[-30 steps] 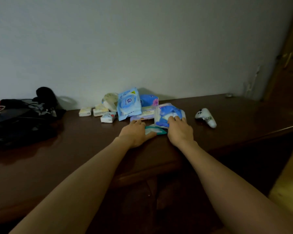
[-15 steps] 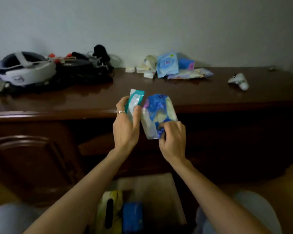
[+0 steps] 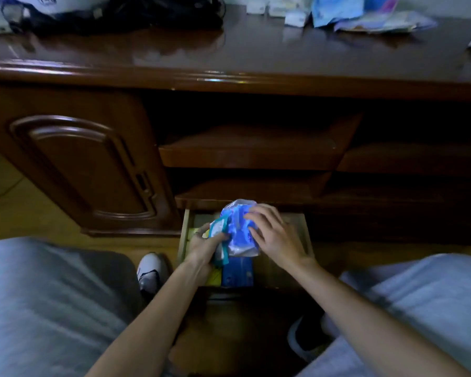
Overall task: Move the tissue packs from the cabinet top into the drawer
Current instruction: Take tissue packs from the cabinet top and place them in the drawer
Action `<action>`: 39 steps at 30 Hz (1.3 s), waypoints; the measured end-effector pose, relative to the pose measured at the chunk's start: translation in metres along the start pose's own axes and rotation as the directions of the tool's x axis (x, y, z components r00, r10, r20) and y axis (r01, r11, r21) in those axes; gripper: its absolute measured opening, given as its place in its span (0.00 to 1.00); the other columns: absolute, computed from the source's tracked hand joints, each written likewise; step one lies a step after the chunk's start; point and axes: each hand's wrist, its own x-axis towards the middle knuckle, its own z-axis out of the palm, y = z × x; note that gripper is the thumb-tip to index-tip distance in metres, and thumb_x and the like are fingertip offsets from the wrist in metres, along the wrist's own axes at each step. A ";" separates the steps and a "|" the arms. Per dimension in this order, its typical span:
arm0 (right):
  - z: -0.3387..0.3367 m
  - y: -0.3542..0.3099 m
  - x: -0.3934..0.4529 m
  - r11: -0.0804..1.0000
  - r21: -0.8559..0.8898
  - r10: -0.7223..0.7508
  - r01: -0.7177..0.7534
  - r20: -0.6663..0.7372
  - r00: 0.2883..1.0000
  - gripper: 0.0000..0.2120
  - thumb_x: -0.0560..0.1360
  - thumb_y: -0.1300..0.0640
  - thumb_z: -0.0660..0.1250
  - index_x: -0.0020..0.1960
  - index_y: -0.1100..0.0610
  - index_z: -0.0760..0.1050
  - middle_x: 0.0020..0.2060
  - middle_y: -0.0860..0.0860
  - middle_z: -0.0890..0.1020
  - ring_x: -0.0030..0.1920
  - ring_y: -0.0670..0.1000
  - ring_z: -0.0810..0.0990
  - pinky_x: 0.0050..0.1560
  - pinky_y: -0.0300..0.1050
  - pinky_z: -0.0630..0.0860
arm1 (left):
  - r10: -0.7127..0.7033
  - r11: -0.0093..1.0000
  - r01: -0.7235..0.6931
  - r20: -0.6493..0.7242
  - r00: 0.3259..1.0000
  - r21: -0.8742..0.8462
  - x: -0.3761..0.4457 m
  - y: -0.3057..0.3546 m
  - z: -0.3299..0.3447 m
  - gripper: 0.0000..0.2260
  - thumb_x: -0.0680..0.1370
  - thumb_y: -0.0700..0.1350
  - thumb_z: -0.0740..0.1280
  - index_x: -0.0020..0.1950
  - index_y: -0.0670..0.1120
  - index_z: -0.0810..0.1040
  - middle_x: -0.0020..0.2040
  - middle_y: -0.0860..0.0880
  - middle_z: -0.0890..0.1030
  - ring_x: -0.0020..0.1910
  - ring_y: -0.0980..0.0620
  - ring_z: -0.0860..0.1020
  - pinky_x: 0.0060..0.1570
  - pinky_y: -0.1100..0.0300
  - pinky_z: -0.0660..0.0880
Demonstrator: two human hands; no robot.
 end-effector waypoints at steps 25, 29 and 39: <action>0.126 0.090 -0.080 0.181 -0.015 0.786 -0.983 0.603 0.136 0.24 0.78 0.61 0.65 0.73 0.62 0.67 0.67 0.63 0.76 0.65 0.62 0.77 0.65 0.51 0.74 | 0.151 0.962 -0.107 -0.163 0.975 0.251 0.056 -0.051 -0.010 0.19 0.78 0.33 0.70 0.67 0.42 0.71 0.63 0.41 0.80 0.61 0.40 0.80 0.58 0.37 0.78; 0.120 0.088 -0.088 0.402 -0.039 0.781 -0.915 0.536 0.321 0.39 0.72 0.54 0.75 0.78 0.53 0.60 0.74 0.56 0.67 0.71 0.59 0.71 0.68 0.54 0.72 | 0.202 0.940 -0.160 -0.113 0.973 0.303 0.060 -0.060 -0.011 0.16 0.77 0.35 0.71 0.63 0.46 0.73 0.59 0.43 0.82 0.55 0.42 0.83 0.51 0.43 0.82; 0.115 0.074 -0.080 0.741 -0.346 0.584 -0.576 0.755 0.299 0.19 0.79 0.46 0.65 0.67 0.50 0.76 0.64 0.52 0.79 0.62 0.55 0.78 0.56 0.47 0.73 | 0.182 0.922 -0.158 -0.035 0.983 0.353 0.057 -0.063 -0.011 0.10 0.79 0.38 0.70 0.59 0.48 0.77 0.52 0.52 0.83 0.54 0.47 0.83 0.41 0.57 0.81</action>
